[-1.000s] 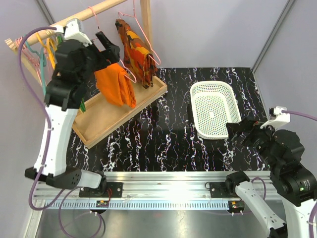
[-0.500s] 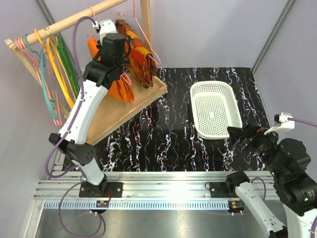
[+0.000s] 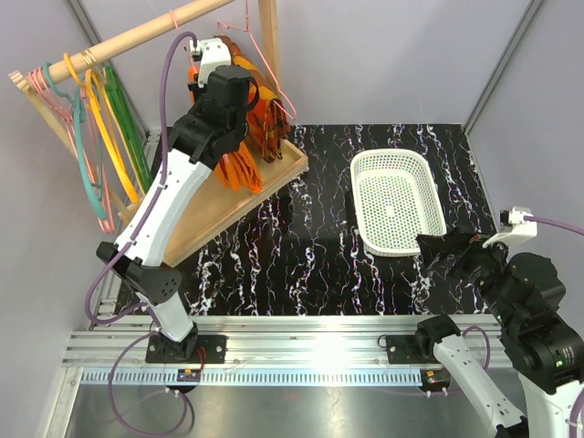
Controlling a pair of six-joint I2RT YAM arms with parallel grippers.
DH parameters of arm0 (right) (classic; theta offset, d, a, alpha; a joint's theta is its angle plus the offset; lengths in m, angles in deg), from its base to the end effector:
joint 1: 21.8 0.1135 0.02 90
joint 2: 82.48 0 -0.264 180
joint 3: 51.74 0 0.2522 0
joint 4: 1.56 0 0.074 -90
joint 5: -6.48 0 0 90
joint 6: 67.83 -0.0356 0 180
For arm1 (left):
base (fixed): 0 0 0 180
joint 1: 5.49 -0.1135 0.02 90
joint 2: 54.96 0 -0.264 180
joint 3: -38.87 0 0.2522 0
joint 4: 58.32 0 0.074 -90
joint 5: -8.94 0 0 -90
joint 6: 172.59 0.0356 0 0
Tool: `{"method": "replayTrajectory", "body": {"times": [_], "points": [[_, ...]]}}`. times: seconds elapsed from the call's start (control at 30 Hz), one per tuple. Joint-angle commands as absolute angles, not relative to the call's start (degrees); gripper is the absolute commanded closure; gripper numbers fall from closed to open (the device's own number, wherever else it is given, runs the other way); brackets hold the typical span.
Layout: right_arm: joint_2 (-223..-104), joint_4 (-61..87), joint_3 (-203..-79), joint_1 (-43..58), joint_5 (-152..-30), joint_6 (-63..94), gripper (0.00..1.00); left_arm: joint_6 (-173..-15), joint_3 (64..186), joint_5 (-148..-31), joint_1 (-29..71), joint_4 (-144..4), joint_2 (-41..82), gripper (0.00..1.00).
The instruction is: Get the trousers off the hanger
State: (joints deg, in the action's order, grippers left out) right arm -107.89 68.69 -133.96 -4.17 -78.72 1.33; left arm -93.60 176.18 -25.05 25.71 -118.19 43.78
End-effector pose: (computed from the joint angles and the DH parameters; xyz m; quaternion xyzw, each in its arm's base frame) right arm 0.0258 0.0051 0.4124 0.0479 0.7833 0.1729 0.5952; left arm 0.3102 -0.1534 0.4976 -0.1331 0.7641 0.1823 0.6043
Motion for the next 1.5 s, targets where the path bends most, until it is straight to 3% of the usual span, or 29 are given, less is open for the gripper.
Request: {"method": "replayTrajectory", "body": {"times": [0.0,0.4,0.67,0.8,1.13,1.3,1.47], "points": [[-107.3,68.4,-133.2,-3.8,-79.6,1.0,0.01,-90.4,179.7,-23.4,27.2,-109.4,40.8,1.00],[-105.2,67.1,-131.3,-3.7,-78.9,0.9,0.00,-76.5,187.6,-20.4,28.9,-97.0,41.8,1.00],[-106.3,66.0,-131.9,-3.8,-80.7,1.2,0.01,-78.6,186.6,-23.6,31.0,-98.7,38.1,1.00],[-107.3,64.3,-132.8,-3.8,-83.3,2.8,0.01,-85.4,181.8,-24.8,33.5,-102.7,34.0,1.00],[-117.3,46.1,-126.3,-3.8,-109.0,1.5,0.01,-101.9,163.8,-23.5,45.5,-107.3,18.9,1.00],[-127.8,42.1,-126.8,-3.8,-109.7,0.9,0.01,-106.5,154.9,-23.6,52.4,-105.7,14.0,1.00],[-132.2,40.3,-128.0,0.7,-106.4,2.0,0.01,-107.2,151.5,-16.0,63.1,-102.1,13.9,1.00]]}}
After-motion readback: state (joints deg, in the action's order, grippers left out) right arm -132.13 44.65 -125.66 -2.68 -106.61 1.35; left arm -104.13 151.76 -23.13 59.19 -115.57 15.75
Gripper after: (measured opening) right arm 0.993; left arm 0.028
